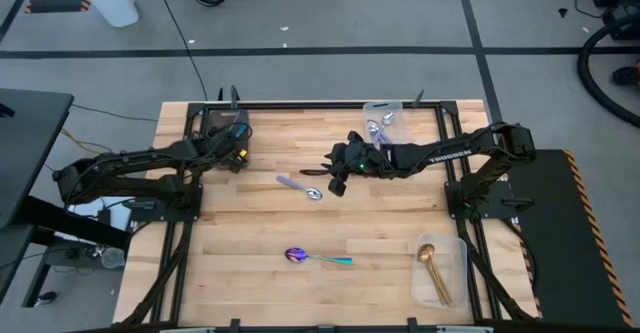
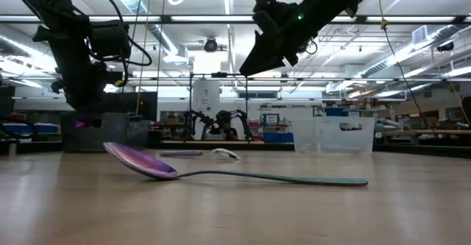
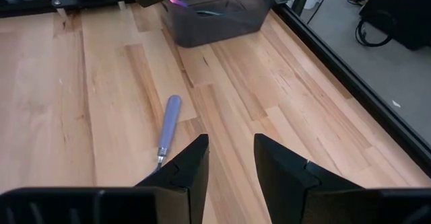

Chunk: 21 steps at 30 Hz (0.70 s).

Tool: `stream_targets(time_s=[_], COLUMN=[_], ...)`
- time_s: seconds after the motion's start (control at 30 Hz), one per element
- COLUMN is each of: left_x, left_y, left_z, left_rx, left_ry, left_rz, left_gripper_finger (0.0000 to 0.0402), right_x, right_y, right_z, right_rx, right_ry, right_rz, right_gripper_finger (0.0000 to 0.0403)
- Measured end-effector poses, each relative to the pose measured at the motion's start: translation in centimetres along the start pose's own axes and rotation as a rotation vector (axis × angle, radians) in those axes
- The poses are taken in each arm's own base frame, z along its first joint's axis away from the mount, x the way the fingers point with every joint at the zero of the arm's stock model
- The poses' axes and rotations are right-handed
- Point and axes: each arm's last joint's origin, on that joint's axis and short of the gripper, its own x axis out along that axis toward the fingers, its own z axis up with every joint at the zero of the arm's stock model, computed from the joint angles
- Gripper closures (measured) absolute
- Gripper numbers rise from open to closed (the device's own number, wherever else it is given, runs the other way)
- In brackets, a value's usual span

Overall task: Sort silverware by color (type)
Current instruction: Put the blue spoon into the black bin

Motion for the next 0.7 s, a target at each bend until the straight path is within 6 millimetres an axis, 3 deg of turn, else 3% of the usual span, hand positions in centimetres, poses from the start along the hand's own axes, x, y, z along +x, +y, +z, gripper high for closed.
stream_targets(time_s=[0.7], left_x=[-0.02], left_y=[-0.04], left_z=[0.02], left_rx=[-0.004], left_ry=[0.004], left_rz=[-0.012], left_gripper_finger=[0.0364], right_x=[-0.02], right_y=[0.05], right_z=[-0.01], right_rx=[0.005], right_ry=[0.000], right_rz=[0.001], right_gripper_finger=[0.0275])
